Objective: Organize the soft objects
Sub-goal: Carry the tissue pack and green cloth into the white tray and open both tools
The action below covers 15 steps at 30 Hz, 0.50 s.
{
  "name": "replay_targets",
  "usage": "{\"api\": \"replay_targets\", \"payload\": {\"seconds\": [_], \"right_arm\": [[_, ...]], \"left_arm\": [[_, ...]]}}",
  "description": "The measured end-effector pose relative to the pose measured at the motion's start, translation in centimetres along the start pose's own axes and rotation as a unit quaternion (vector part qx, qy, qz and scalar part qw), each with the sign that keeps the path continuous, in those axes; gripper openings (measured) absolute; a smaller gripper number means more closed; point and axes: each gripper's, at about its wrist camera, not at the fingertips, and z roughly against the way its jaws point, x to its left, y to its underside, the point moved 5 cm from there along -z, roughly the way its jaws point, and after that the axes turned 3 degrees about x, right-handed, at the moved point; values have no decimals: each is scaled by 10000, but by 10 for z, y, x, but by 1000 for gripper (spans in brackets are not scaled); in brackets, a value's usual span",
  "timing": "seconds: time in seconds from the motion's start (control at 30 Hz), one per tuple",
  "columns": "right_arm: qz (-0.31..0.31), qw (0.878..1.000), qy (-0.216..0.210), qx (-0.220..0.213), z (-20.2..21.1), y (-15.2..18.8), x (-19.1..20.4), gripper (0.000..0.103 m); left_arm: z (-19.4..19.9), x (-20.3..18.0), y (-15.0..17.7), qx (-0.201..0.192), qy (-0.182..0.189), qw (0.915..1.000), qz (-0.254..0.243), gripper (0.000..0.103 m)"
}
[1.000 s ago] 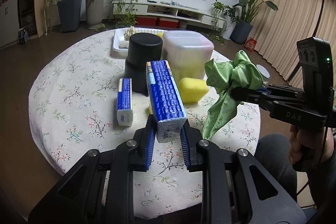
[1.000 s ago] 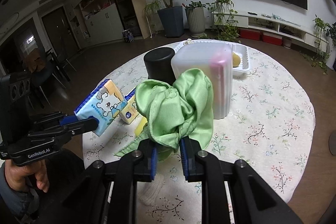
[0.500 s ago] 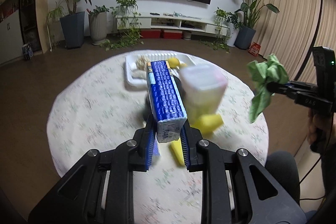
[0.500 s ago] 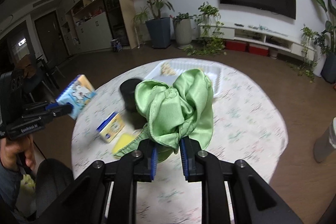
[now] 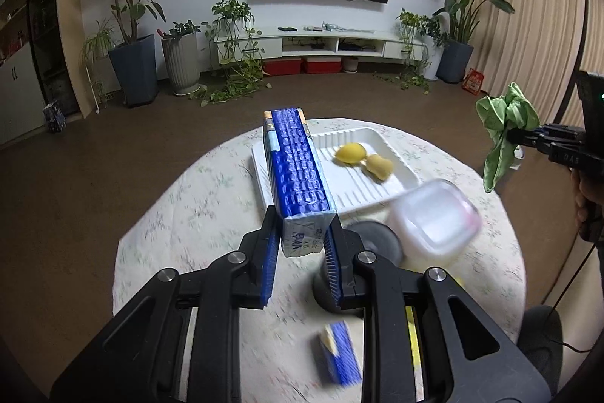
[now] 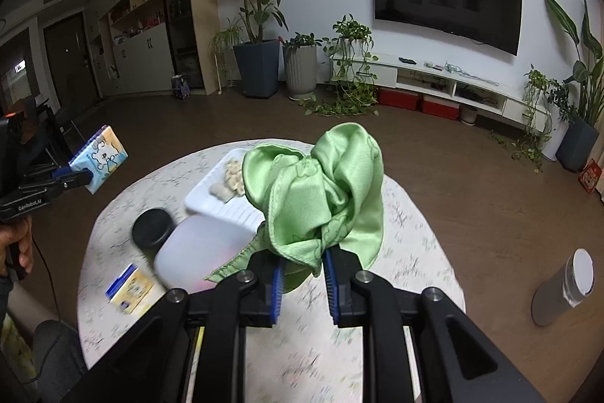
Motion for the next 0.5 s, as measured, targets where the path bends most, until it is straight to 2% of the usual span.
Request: {"api": "replay_targets", "payload": {"seconds": [0.2,0.5], "right_arm": [[88,9997,-88,192,-51,-31,-6,21],[580,9961,-193,637,-143,-68,2,21]], "left_arm": [[-56,15,-29,231,39,9996,-152,21],[-142,11,-55,654,193,9953,-685,21]]}}
